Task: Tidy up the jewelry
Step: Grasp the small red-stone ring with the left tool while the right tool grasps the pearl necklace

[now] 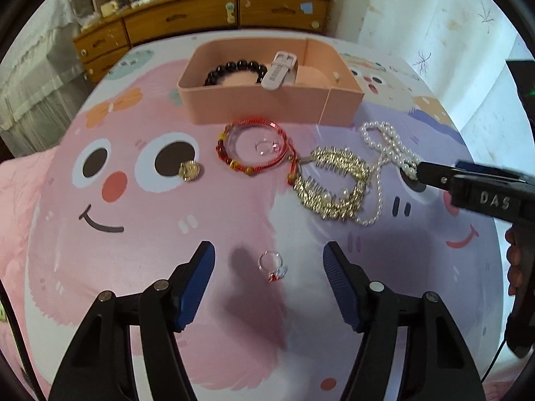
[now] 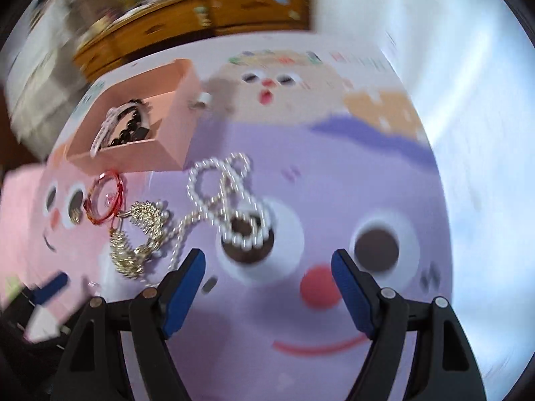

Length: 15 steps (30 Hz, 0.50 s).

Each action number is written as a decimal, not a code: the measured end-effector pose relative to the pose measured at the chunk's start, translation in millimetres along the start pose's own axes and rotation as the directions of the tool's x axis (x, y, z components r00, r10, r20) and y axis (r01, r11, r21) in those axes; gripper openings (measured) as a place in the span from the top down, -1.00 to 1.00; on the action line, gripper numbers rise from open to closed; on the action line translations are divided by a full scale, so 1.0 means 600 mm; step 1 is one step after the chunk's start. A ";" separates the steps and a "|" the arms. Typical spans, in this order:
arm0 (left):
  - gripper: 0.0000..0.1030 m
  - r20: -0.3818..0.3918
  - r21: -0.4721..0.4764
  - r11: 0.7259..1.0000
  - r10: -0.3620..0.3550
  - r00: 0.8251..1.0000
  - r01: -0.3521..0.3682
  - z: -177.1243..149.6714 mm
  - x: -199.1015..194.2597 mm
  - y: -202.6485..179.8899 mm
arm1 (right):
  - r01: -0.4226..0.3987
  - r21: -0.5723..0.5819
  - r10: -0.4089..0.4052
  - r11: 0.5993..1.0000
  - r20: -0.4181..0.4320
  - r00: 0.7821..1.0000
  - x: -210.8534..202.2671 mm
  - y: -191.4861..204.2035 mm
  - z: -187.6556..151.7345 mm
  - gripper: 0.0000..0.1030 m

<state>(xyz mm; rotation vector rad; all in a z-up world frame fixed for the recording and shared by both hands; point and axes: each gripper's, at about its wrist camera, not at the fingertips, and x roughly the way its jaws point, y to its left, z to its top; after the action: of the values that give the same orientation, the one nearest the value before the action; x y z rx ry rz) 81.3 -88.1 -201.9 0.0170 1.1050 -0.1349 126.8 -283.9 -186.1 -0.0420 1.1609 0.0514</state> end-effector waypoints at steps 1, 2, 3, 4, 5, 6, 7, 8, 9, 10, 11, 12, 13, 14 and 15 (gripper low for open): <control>-0.20 0.007 0.002 1.000 0.013 1.000 -0.013 -0.001 0.000 -0.003 | -0.002 -0.047 0.003 0.999 0.022 1.000 -0.001 0.006 0.001 -0.52; -0.16 0.008 0.000 1.000 0.024 1.000 -0.024 -0.002 0.001 -0.006 | -0.007 -0.097 0.011 0.995 0.042 0.999 -0.001 0.012 0.001 -0.51; -0.08 0.004 -0.003 1.000 0.027 1.000 -0.027 -0.003 0.002 -0.008 | -0.013 -0.153 0.023 0.988 0.060 0.998 -0.002 0.020 0.001 -0.42; -0.05 -0.004 -0.010 1.000 0.029 1.000 -0.029 -0.005 0.005 -0.009 | -0.017 -0.208 0.033 0.978 0.073 0.997 -0.001 0.029 -0.001 -0.34; -0.03 -0.014 -0.021 0.999 0.028 1.000 -0.028 -0.006 0.009 -0.010 | -0.015 -0.243 0.034 0.970 0.075 0.997 -0.001 0.037 -0.004 -0.17; 0.02 -0.022 -0.032 0.999 0.028 0.999 -0.029 -0.008 0.011 -0.010 | -0.012 -0.276 0.032 0.961 0.070 0.997 0.003 0.044 -0.005 0.02; 0.06 -0.029 -0.038 0.999 0.030 0.999 -0.031 -0.010 0.013 -0.010 | -0.013 -0.294 0.032 0.956 0.060 0.998 0.007 0.051 -0.007 0.10; 0.09 -0.037 -0.046 0.998 0.034 0.999 -0.036 -0.011 0.015 -0.010 | -0.017 -0.310 0.033 0.951 0.047 0.998 0.013 0.055 -0.008 0.25; 0.13 -0.043 -0.049 0.998 0.038 0.998 -0.040 -0.012 0.018 -0.009 | -0.018 -0.319 0.032 0.948 0.041 0.999 0.016 0.058 -0.009 0.36; 0.17 -0.049 -0.056 0.997 0.043 0.998 -0.045 -0.013 0.018 -0.009 | -0.013 -0.323 0.027 0.946 0.041 0.999 0.019 0.059 -0.009 0.41; 0.17 -0.051 -0.067 0.997 0.044 0.998 -0.047 -0.015 0.018 -0.006 | -0.006 -0.319 0.022 0.948 0.046 0.999 0.021 0.058 -0.009 0.48; 0.18 -0.050 -0.085 0.995 0.039 0.998 -0.043 -0.014 0.018 -0.004 | -0.010 -0.311 0.024 0.950 0.042 0.999 0.024 0.057 -0.007 0.53; 0.23 -0.050 -0.106 0.994 0.027 0.998 -0.032 -0.014 0.018 0.000 | -0.017 -0.302 0.029 0.953 0.035 0.999 0.026 0.057 -0.006 0.57; 0.28 -0.054 -0.128 0.992 0.011 0.998 -0.018 -0.014 0.020 0.003 | -0.020 -0.289 0.033 0.957 0.038 0.999 0.027 0.054 -0.004 0.62; 0.35 -0.056 -0.139 0.990 0.007 0.998 -0.015 -0.014 0.021 0.004 | -0.031 -0.277 0.040 0.960 0.028 0.999 0.029 0.051 -0.002 0.65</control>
<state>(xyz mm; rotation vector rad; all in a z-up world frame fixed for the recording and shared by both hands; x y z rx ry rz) 80.0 -86.1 -217.0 -0.0988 1.1675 -0.0476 130.9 -253.2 -202.9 -0.2671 1.1141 0.2457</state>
